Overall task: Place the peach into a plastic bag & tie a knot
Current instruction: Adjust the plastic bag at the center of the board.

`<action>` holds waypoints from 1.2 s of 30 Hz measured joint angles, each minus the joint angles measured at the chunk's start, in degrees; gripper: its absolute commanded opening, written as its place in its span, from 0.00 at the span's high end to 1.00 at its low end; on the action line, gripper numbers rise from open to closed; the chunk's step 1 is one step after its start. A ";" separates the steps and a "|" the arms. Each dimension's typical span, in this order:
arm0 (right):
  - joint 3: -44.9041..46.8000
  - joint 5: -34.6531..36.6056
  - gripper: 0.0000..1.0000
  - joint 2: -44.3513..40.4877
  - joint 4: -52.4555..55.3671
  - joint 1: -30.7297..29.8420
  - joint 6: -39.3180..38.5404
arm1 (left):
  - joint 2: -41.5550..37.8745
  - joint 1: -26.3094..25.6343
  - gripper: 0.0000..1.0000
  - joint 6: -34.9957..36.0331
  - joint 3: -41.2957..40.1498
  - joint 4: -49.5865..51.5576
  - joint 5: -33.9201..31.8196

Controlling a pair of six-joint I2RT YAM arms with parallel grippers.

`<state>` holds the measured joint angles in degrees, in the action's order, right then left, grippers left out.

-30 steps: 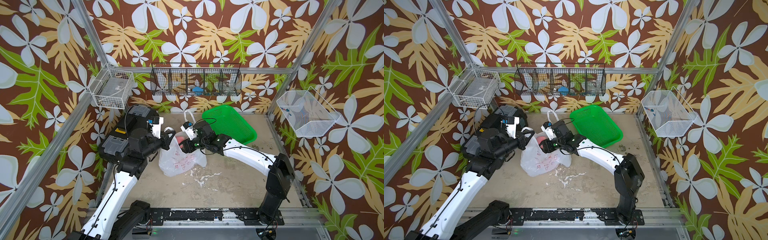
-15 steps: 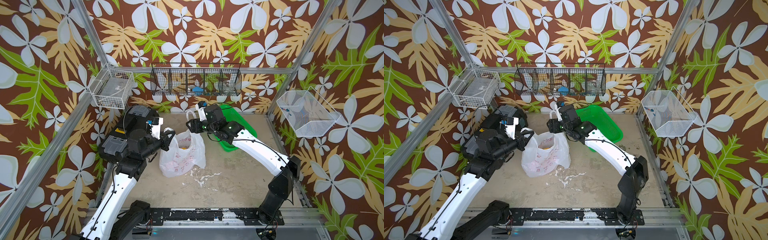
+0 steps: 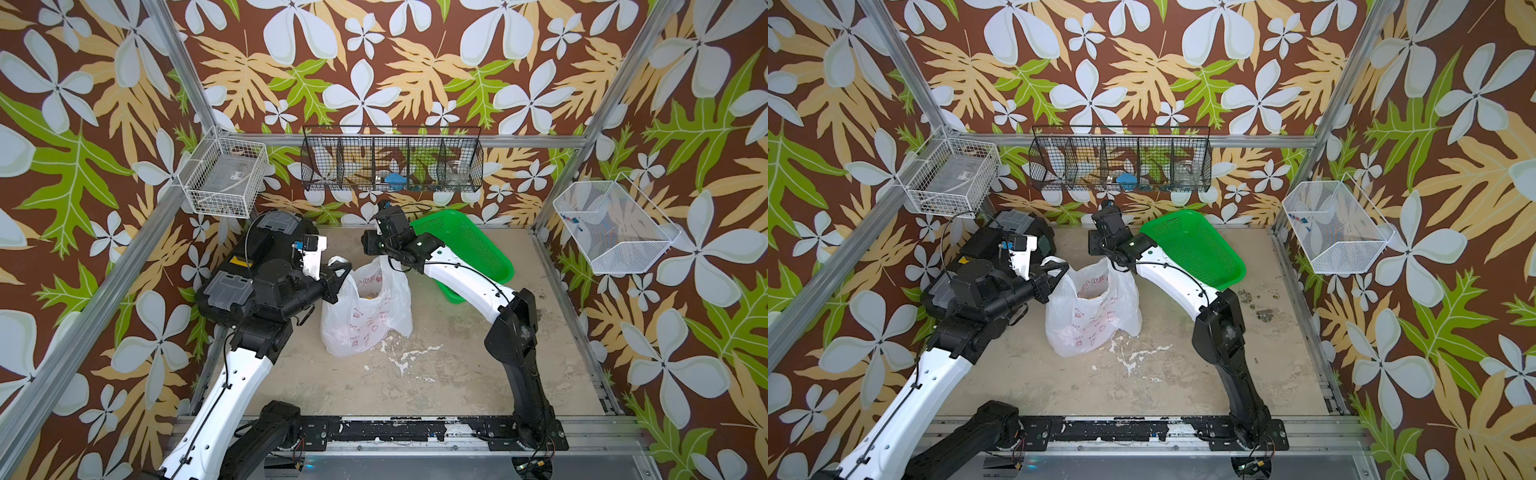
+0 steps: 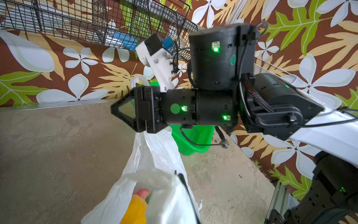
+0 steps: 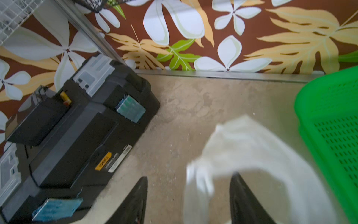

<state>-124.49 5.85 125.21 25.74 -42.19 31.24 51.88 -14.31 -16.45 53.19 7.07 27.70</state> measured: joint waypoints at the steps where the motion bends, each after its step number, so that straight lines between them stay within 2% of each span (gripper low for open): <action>1: -1.99 -0.17 0.71 1.31 0.13 0.31 -0.02 | -0.02 0.00 1.00 0.00 0.00 0.04 0.02; 5: -3.34 -1.92 0.88 1.25 1.22 1.95 -1.36 | -0.50 0.00 1.00 0.02 0.42 0.94 -0.15; 9: 7.65 -9.81 1.00 -9.99 -0.68 3.06 -1.42 | -1.03 0.00 1.00 0.04 3.89 3.52 -2.23; 13: 17.35 -16.68 1.00 -24.46 -4.94 4.39 -1.31 | -0.92 0.00 1.00 -0.59 9.03 7.13 -4.96; 16: 21.90 -19.39 1.00 -31.12 -6.43 5.09 -1.55 | 0.11 0.00 1.00 -2.32 12.33 9.27 -4.37; 20: 27.41 -22.12 1.00 -35.08 -5.68 6.60 -3.26 | 2.40 0.00 1.00 -5.16 14.19 10.64 0.33; 24: 34.73 -22.97 1.00 -38.01 -5.95 10.67 -4.48 | 3.37 0.00 1.00 -6.86 11.74 9.75 6.01; 26: 37.81 -24.59 0.95 -38.49 -6.10 12.09 -4.68 | 4.00 0.00 1.00 -6.47 10.03 9.84 7.04; 29: 40.13 -27.74 0.78 -38.69 -5.66 13.33 -5.25 | 5.95 0.00 1.00 -4.52 9.33 11.87 6.29; 36: 34.62 -30.86 0.42 -43.21 -2.43 14.40 -11.98 | 7.48 0.00 1.00 -2.14 13.22 12.46 7.04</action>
<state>-89.86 -25.02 82.00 23.31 -27.79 19.27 59.35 -14.31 -18.59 66.41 19.53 34.74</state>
